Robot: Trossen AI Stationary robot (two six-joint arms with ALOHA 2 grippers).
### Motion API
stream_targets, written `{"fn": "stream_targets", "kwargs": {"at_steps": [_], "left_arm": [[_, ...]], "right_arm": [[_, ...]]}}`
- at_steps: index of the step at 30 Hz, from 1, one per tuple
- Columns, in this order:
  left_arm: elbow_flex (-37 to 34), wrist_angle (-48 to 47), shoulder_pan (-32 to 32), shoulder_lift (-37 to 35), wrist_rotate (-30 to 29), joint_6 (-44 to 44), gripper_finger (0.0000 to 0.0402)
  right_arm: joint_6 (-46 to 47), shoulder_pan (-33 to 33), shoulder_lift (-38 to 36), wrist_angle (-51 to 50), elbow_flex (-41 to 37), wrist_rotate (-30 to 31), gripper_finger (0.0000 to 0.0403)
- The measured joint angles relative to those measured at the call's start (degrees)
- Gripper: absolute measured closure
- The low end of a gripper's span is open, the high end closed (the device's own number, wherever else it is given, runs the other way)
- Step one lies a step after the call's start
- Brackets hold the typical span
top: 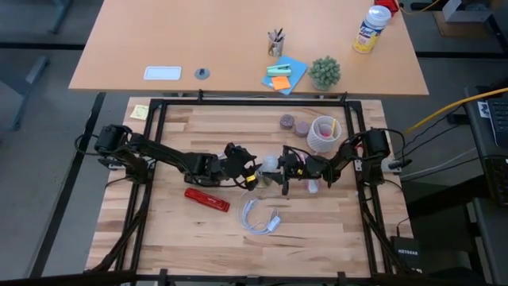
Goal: Screw lightbulb
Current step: Insert the white lightbulb into the golden lamp
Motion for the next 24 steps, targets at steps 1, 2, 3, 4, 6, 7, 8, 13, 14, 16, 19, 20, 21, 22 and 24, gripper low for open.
{"fn": "stream_targets", "kwargs": {"at_steps": [1, 2, 3, 4, 6, 7, 8, 13, 14, 16, 19, 20, 21, 22, 24], "left_arm": [[0.00, -0.08, 0.00, 0.00, 0.00, 0.02, 0.0243], [0.00, -0.13, 0.02, 0.00, -0.02, 0.01, 0.0243], [0.00, -0.11, 0.02, 0.00, -0.01, 0.02, 0.0243], [0.00, -0.16, 0.02, 0.00, -0.02, 0.04, 0.0243], [0.00, -0.22, 0.01, 0.00, 0.00, 0.11, 0.0243], [0.00, -0.32, 0.00, 0.00, 0.00, 0.10, 0.0243], [0.00, -0.43, 0.00, 0.00, 0.00, 0.10, 0.0243], [0.00, -0.97, 0.00, 0.00, 0.00, 0.06, 0.0243], [0.00, -1.44, 0.00, 0.00, 0.00, 0.06, 0.0243], [0.00, -2.03, 0.00, 0.00, 0.00, 0.06, 0.0243], [0.00, -2.28, 0.00, -0.01, 0.00, 0.04, 0.0243], [0.00, -2.64, 0.00, -0.02, 0.00, 0.04, 0.0243], [0.00, -3.19, 0.00, -0.05, 0.00, 0.03, 0.0243], [0.00, -3.85, 0.00, -0.09, 0.00, 0.04, 0.0243], [0.00, -4.78, 0.00, -0.13, 0.00, 0.02, 0.0243]], "right_arm": [[0.05, -0.21, 0.00, -0.02, 0.00, -0.65, 0.0237], [0.10, -0.32, 0.00, -0.04, 0.00, -1.05, 0.0237], [0.11, -0.34, 0.00, -0.12, 0.00, -1.22, 0.0237], [0.05, -0.32, 0.00, -0.33, 0.00, -1.23, 0.0237], [-0.22, -0.27, 0.00, -0.46, 0.00, -1.28, 0.0237], [-0.25, -0.27, 0.00, -0.50, 0.00, -1.29, 0.0237], [-0.26, -0.27, 0.00, -0.65, 0.00, -1.34, 0.0237], [-0.44, -0.21, 0.00, -1.13, 0.00, -1.65, 0.0237], [-0.50, -0.21, 0.00, -1.35, 0.00, -1.65, 0.0237], [-0.55, -0.21, 0.00, -1.65, 0.00, -1.68, 0.0237], [-1.76, -0.21, -0.02, -2.92, 0.00, -1.68, 0.0237], [-1.84, -0.21, -0.02, -3.27, 0.00, -1.68, 0.0237], [-1.84, -0.19, -0.02, -3.41, 0.00, -1.68, 0.0237], [-1.84, -0.19, -0.02, -3.43, 0.00, -1.68, 0.0237], [-1.86, -0.19, -0.02, -3.63, 0.00, -1.66, 0.0237]]}}
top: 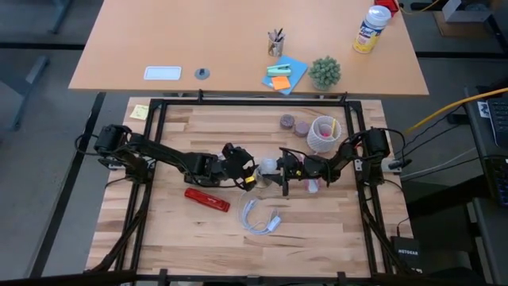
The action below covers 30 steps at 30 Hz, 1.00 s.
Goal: Screw lightbulb
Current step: Insert the white lightbulb into the golden lamp
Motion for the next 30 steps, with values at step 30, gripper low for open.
{"fn": "stream_targets", "kwargs": {"at_steps": [30], "left_arm": [[0.00, 1.64, -0.54, -0.48, -6.13, 6.31, 0.0243]], "right_arm": [[-6.16, 0.02, -0.15, -11.57, 5.57, 2.23, 0.0238]]}}
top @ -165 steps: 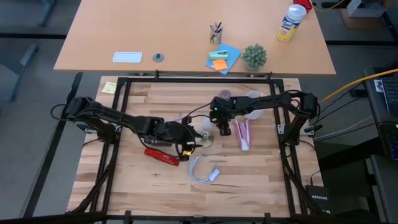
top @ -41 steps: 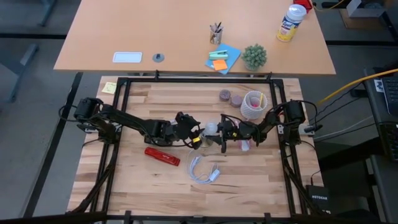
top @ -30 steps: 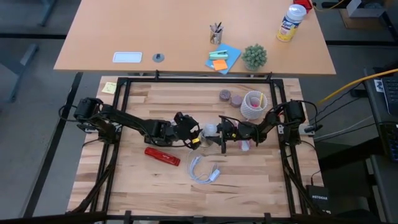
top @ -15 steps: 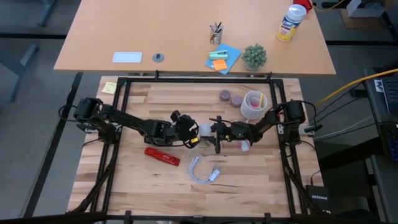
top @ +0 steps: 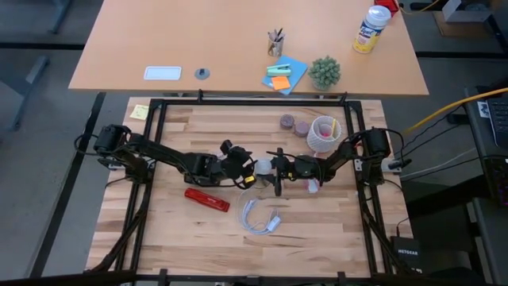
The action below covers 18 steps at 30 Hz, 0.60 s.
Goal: Screw lightbulb
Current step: Insert the white lightbulb into the golden lamp
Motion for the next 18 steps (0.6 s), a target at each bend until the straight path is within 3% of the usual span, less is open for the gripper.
{"fn": "stream_targets", "kwargs": {"at_steps": [18], "left_arm": [[0.04, 4.25, -2.01, -5.12, 0.21, 4.47, 0.0243]], "right_arm": [[0.20, 0.00, -1.57, -1.96, -0.95, 0.12, 0.0238]]}}
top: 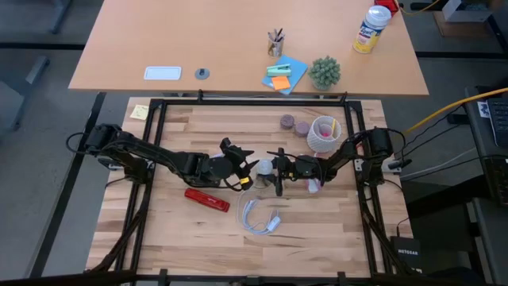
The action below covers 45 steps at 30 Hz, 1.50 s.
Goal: Screw lightbulb
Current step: Insert the white lightbulb into the golden lamp
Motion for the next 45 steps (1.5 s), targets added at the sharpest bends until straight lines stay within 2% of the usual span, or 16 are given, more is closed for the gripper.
{"fn": "stream_targets", "kwargs": {"at_steps": [6, 25, 33, 40, 45], "left_arm": [[0.03, 4.10, 0.02, 0.04, 0.28, 2.60, 0.0243], [0.02, 3.68, 0.04, 0.07, 0.31, 2.82, 0.0243], [0.00, 4.59, 0.97, 0.07, 0.39, 6.71, 0.0243], [0.00, 10.55, 1.32, 0.07, 3.29, 11.27, 0.0243], [0.00, 10.72, 2.14, 0.12, 5.81, 11.58, 0.0243]], "right_arm": [[0.02, 0.00, -1.77, -1.79, -0.63, 0.67, 0.0238], [0.04, 0.00, -1.78, -1.78, -0.58, 0.18, 0.0237], [0.04, 0.00, -1.78, -1.76, -0.55, 0.14, 0.0237], [0.02, 0.00, -1.80, -2.02, -0.55, 0.12, 0.0237], [0.00, 0.00, -1.87, -2.63, -0.53, 0.12, 0.0237]]}}
